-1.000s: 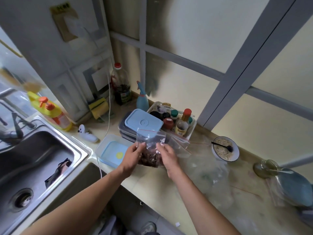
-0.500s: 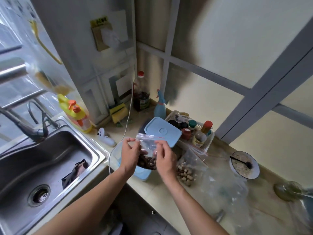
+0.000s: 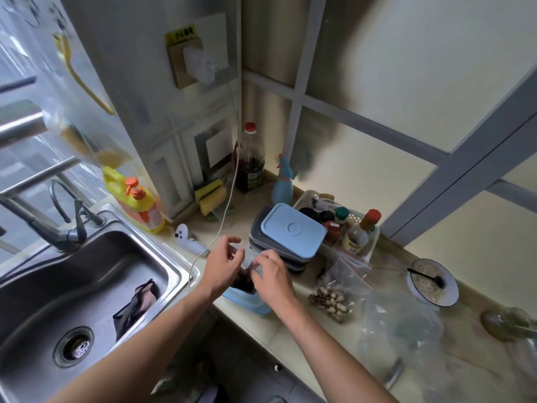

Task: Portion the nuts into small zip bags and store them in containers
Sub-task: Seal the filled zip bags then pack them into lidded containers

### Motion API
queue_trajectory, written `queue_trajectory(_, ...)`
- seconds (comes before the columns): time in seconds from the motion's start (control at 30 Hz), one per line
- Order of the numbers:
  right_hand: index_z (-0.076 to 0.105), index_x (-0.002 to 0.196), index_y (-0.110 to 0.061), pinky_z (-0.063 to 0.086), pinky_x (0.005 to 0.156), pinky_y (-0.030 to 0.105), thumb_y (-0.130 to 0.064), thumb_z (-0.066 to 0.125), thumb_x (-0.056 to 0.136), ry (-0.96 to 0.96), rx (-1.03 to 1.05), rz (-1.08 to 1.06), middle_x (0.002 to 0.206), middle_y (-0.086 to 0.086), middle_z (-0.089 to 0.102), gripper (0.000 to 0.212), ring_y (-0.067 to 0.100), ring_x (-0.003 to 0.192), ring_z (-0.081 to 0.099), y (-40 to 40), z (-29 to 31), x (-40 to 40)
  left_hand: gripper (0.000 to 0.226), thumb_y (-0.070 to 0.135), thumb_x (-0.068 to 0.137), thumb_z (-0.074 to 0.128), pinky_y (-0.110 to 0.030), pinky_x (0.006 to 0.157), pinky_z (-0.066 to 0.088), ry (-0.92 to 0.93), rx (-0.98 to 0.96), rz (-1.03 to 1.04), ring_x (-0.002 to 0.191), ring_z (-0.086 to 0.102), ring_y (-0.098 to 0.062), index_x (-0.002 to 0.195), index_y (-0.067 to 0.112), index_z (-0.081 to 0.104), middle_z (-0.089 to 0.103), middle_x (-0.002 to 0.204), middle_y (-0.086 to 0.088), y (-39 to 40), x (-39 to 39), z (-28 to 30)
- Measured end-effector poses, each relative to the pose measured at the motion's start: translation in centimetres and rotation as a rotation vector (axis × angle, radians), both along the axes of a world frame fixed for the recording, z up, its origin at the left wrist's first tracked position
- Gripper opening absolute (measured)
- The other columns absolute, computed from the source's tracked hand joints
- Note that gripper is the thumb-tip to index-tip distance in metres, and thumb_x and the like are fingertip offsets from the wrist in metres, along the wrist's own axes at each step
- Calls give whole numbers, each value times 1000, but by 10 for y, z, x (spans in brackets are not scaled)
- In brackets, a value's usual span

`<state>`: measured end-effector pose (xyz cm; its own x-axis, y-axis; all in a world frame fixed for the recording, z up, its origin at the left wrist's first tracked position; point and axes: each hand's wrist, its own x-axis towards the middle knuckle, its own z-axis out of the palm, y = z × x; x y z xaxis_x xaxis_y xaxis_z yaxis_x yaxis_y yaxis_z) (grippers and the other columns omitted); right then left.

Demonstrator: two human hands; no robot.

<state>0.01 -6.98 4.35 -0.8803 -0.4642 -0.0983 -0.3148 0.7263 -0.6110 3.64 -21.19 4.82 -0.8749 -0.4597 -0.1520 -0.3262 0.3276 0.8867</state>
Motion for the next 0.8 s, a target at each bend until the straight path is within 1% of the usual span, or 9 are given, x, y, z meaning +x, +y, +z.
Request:
queue_trajectory(0.13, 61, 102, -16, 53, 81, 42, -19, 49, 101, -135, 91, 9, 107, 11, 69, 12, 32, 99, 63, -19, -3, -7, 29, 25, 94, 58, -27, 73, 48, -64, -153, 33, 81, 60, -13, 120, 14, 53, 61, 95, 2, -4, -7, -11)
queue_trajectory(0.2, 60, 106, -15, 52, 81, 41, -20, 47, 102, -156, 178, 6, 112, 14, 67, 15, 36, 104, 62, -26, -9, -10, 35, 26, 90, 60, -25, 82, 42, -84, -280, 13, 94, 51, -14, 121, 14, 51, 49, 111, 0, -11, -7, -19)
queue_trajectory(0.3, 58, 114, -12, 51, 87, 41, -26, 50, 102, -179, 257, -18, 121, 17, 65, 20, 37, 112, 62, -33, -20, -12, 43, 33, 78, 64, -31, 92, 39, -10, -545, -225, 107, 42, -17, 118, 20, 56, 42, 117, -2, -29, -5, -29)
queue_trajectory(0.4, 55, 126, -15, 55, 92, 40, -29, 54, 100, -156, 360, -42, 126, 14, 64, 29, 34, 115, 63, -39, -28, -15, 44, 52, 74, 59, -42, 96, 37, -80, -750, -531, 120, 39, -23, 113, 30, 59, 44, 127, 0, -44, -4, -37)
queue_trajectory(0.5, 52, 130, -15, 53, 93, 40, -26, 54, 101, -80, 440, -37, 129, 13, 62, 32, 31, 119, 61, -41, -33, -16, 47, 55, 70, 66, -46, 93, 40, -140, -883, -628, 124, 42, -30, 110, 30, 61, 46, 131, -4, -49, -9, -45)
queue_trajectory(0.6, 56, 128, -14, 50, 95, 40, -23, 52, 101, 15, 439, -39, 130, 10, 60, 29, 30, 119, 60, -42, -30, -13, 40, 49, 64, 72, -46, 86, 44, -160, -995, -621, 116, 47, -30, 97, 28, 67, 53, 123, -7, -42, -18, -46)
queue_trajectory(0.67, 63, 115, -13, 52, 83, 38, -25, 54, 100, 169, 320, -106, 113, 8, 65, 20, 28, 103, 66, -40, -26, -13, 33, 48, 62, 72, -44, 83, 39, -162, -1056, -625, 110, 47, -28, 88, 27, 69, 55, 113, -6, -36, -24, -48)
queue_trajectory(0.73, 63, 97, -13, 51, 72, 33, -22, 59, 96, 367, 177, -218, 95, 6, 61, 9, 24, 85, 63, -31, -25, -18, 35, 51, 60, 71, -41, 82, 30, -195, -1060, -651, 104, 49, -27, 87, 27, 70, 55, 106, -4, -31, -30, -51)
queue_trajectory(0.8, 59, 99, -13, 51, 77, 34, -16, 59, 93, 474, 78, -411, 100, 6, 55, 7, 23, 89, 57, -17, -21, -27, 39, 48, 62, 69, -41, 83, 30, -229, -1016, -667, 104, 51, -29, 94, 26, 69, 54, 106, -4, -27, -34, -55)
